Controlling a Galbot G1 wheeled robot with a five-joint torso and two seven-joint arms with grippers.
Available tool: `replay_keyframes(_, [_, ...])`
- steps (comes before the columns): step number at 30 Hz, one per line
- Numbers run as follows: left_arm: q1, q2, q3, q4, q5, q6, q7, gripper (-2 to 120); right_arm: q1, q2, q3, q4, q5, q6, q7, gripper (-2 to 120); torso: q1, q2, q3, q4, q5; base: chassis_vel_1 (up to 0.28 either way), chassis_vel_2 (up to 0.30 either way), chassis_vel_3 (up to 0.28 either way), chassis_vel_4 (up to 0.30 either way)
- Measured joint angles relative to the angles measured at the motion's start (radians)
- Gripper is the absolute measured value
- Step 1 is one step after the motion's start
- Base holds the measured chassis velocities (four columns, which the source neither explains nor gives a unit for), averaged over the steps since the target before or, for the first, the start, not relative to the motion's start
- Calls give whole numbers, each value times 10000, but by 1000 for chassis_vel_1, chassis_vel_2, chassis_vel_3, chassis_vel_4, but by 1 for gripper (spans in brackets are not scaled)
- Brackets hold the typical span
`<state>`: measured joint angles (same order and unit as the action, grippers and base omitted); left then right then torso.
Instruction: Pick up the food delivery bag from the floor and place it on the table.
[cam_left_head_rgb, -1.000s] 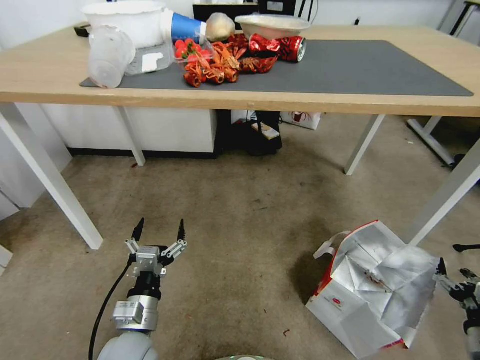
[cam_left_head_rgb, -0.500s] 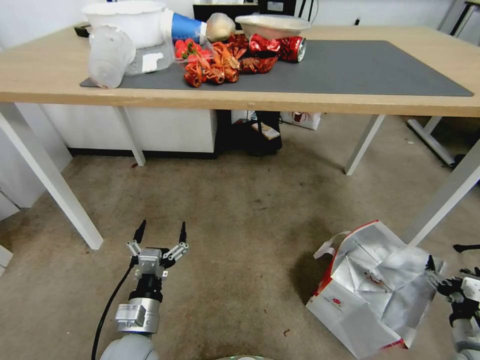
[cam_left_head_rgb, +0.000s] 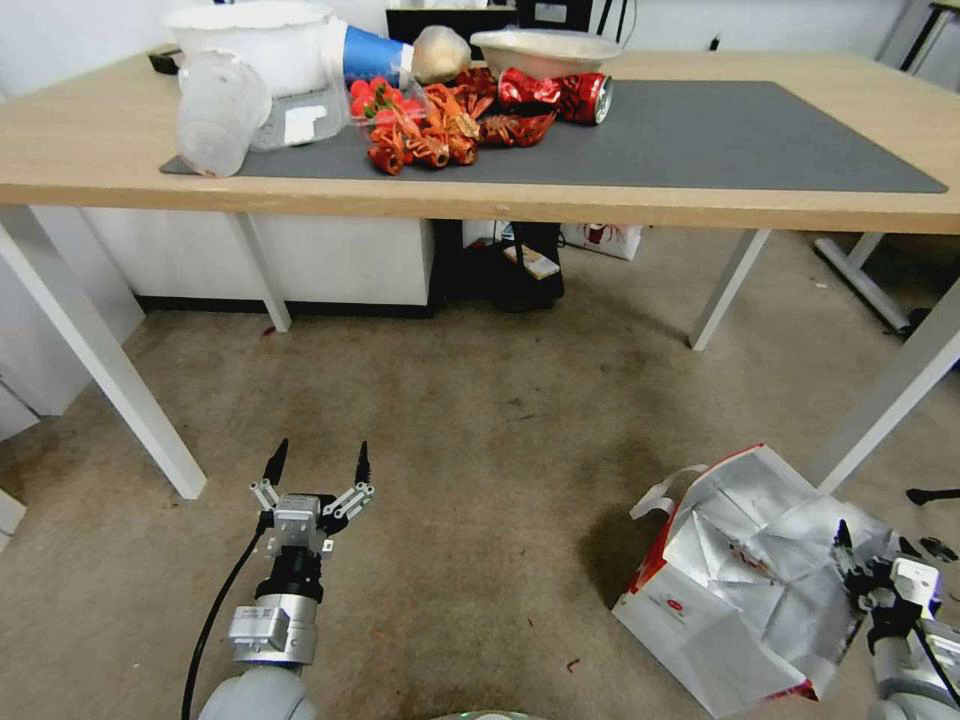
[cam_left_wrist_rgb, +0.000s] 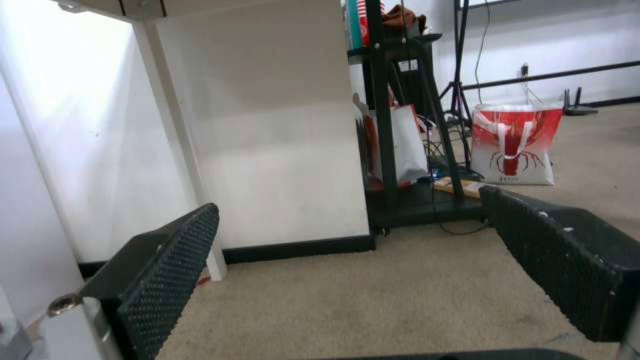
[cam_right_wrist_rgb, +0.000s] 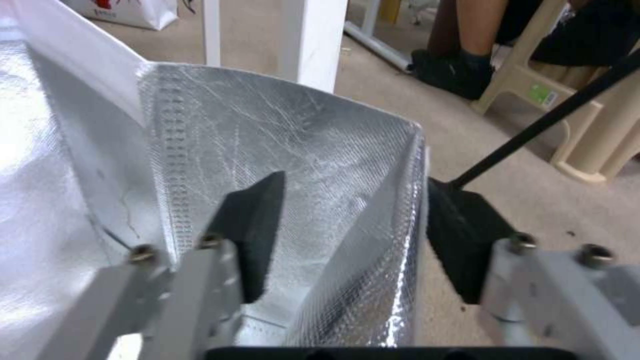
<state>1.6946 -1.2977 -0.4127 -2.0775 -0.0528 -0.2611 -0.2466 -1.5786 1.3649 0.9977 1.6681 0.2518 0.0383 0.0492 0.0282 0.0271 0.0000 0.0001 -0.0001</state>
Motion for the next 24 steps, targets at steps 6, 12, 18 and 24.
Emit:
replay_keyframes(6, [-16,4,-6,-8,4,-16,-9,98,-41,1,-4,94,90,-31,5,28,1,0,0,0,0,0,0,0,0])
replay_keyframes(12, [-22,8,-6,-9,8,-55,-11,98,-140,-2,-3,180,92,-21,8,6,1,1,0,-1,0,0,0,0,0])
replay_keyframes(18, [-12,47,-32,-12,20,-67,-17,98,-224,-4,16,219,92,56,8,0,0,0,0,0,1,0,0,0,0])
replay_keyframes(24, [-7,48,-33,-12,33,-70,-37,98,-325,-14,15,265,93,147,8,0,1,1,-1,-1,1,0,0,0,0])
